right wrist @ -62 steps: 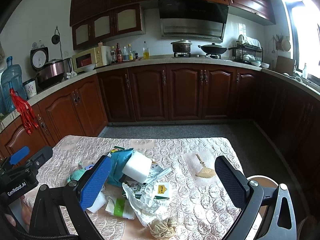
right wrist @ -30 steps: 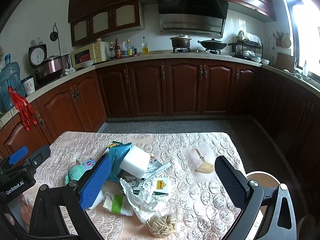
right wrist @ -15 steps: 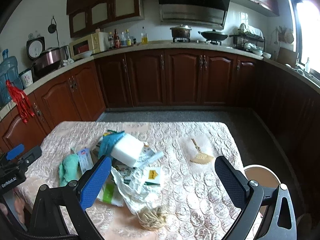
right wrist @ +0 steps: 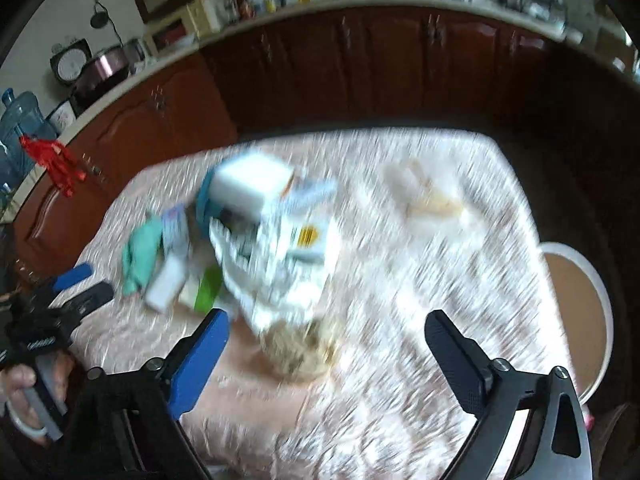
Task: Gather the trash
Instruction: 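Grasp the white sponge with the left tool while the right tool grasps the beige glove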
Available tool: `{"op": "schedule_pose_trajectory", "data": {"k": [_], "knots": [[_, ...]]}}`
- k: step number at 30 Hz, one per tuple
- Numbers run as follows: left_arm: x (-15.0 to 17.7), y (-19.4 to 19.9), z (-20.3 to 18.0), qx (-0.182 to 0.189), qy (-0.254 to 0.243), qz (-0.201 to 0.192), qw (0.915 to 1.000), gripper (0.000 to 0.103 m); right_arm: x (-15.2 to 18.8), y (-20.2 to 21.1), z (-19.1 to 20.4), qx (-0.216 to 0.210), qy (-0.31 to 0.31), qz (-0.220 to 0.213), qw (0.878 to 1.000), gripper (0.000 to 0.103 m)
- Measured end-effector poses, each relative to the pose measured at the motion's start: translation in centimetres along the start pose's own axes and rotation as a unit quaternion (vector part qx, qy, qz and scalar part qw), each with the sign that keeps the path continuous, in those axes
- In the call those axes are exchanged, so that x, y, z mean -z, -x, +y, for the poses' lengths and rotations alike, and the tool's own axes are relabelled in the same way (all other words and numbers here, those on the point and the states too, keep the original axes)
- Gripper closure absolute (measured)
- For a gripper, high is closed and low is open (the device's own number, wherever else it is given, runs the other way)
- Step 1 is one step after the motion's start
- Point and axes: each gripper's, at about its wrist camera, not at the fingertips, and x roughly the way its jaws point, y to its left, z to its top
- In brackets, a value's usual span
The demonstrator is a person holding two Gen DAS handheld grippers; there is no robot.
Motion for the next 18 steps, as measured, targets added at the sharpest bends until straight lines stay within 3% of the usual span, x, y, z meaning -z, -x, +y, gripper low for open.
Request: {"op": "schedule_pose_trajectory", "data": {"k": [5,7,11,14,18], "knots": [[-0.3,-2.7,-0.9,-0.006,-0.027,0.025,0.9993,0.001,1.2,-3.3,-0.3,-0.018,-0.017,0.045,0.999,0.016],[-0.4,-3.4,-1.3,-0.012,-0.040,0.032,0.9986,0.008,1.4,-4.2,-0.3,-0.028,-0.025,0.054,0.998,0.017],[-0.5,-5.3,-1.1,-0.020,-0.043,0.069,0.9965,0.038,1.5,-5.8,-0.4,-0.037,-0.027,0.065,0.997,0.025],[-0.5,-6.3,-0.7,-0.021,-0.040,0.086,0.9952,0.060,1.5,-7.4,-0.6,-0.052,-0.042,0.080,0.995,0.047],[-0.5,-6.6,-0.3,-0.009,-0.033,0.092,0.9952,0.069,1.8,-8.2,-0.8,-0.076,-0.051,0.077,0.993,0.065]]}}
